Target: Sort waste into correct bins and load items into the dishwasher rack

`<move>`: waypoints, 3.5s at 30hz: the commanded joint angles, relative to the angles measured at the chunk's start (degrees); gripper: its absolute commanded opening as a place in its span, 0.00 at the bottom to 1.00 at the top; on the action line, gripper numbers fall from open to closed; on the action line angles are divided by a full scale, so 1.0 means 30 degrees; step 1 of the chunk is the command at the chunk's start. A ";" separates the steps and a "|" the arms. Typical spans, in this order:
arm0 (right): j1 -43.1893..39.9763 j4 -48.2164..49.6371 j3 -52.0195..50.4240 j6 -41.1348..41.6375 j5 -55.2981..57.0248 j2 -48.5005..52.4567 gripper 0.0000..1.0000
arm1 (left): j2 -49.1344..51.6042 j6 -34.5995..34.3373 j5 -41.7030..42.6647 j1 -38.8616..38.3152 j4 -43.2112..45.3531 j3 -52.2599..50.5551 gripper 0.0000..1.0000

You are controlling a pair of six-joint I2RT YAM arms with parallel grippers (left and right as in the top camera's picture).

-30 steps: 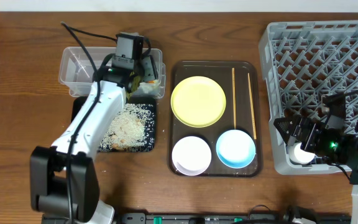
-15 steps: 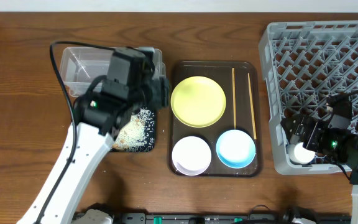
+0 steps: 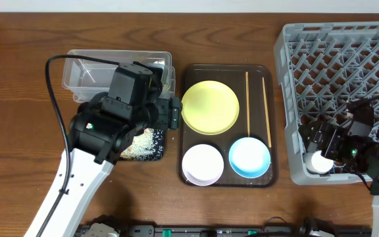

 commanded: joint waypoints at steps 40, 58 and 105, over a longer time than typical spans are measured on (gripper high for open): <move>-0.0153 0.0036 0.0277 -0.0255 0.0044 -0.0051 0.99 | -1.6145 0.2681 -0.2528 0.2674 1.1540 -1.4892 0.93; -0.0153 0.0036 0.0277 -0.0255 0.0044 -0.0051 0.99 | -2.2957 0.2688 -0.2543 0.3206 1.4688 -2.2979 0.98; 1.3070 0.5020 0.0138 0.6215 0.9624 0.6594 0.73 | -2.3394 0.2681 -0.2543 0.3220 1.5103 -2.4509 0.99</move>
